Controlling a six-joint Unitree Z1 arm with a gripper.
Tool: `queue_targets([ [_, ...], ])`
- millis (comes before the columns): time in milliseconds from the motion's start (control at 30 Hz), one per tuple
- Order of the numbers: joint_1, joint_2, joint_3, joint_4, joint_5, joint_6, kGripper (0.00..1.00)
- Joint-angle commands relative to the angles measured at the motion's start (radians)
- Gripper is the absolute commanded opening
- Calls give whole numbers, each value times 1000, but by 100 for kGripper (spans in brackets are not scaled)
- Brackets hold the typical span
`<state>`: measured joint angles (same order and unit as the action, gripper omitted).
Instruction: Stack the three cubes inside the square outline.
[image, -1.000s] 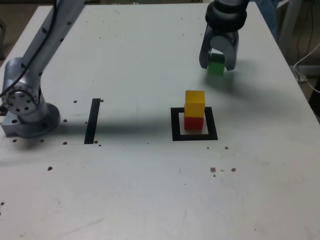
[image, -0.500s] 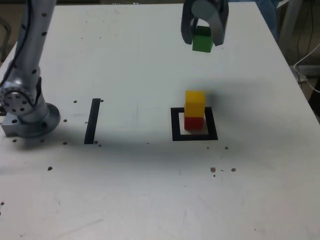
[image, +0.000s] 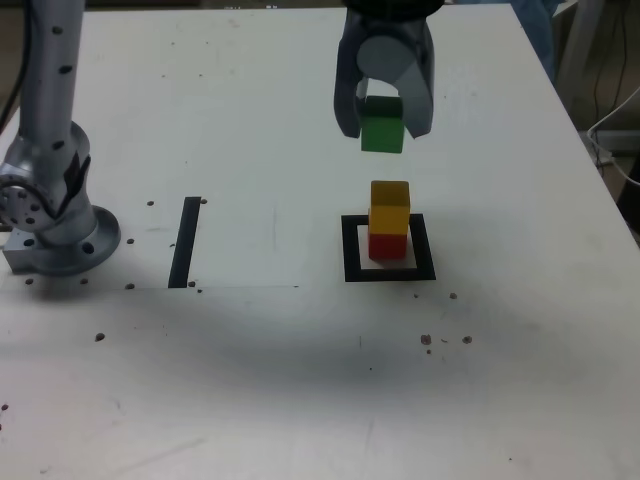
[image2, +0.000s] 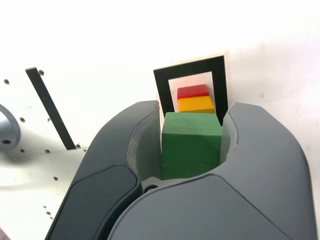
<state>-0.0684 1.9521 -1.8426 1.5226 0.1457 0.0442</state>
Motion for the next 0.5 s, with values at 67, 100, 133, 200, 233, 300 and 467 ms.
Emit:
queue_targets([
  [67, -8, -1, 36, -43, -13, -48, 12],
  [100, -9, 1, 43, -54, -17, -60, 12],
  [133, -11, 2, 49, -63, -20, -71, 12],
  [200, -15, 5, 56, -76, -23, -87, 12],
  [233, -17, 6, 58, -80, -23, -92, 12],
  [300, -19, 9, 60, -81, -22, -99, 12],
  [467, -19, 19, 72, -89, -25, -102, 12],
])
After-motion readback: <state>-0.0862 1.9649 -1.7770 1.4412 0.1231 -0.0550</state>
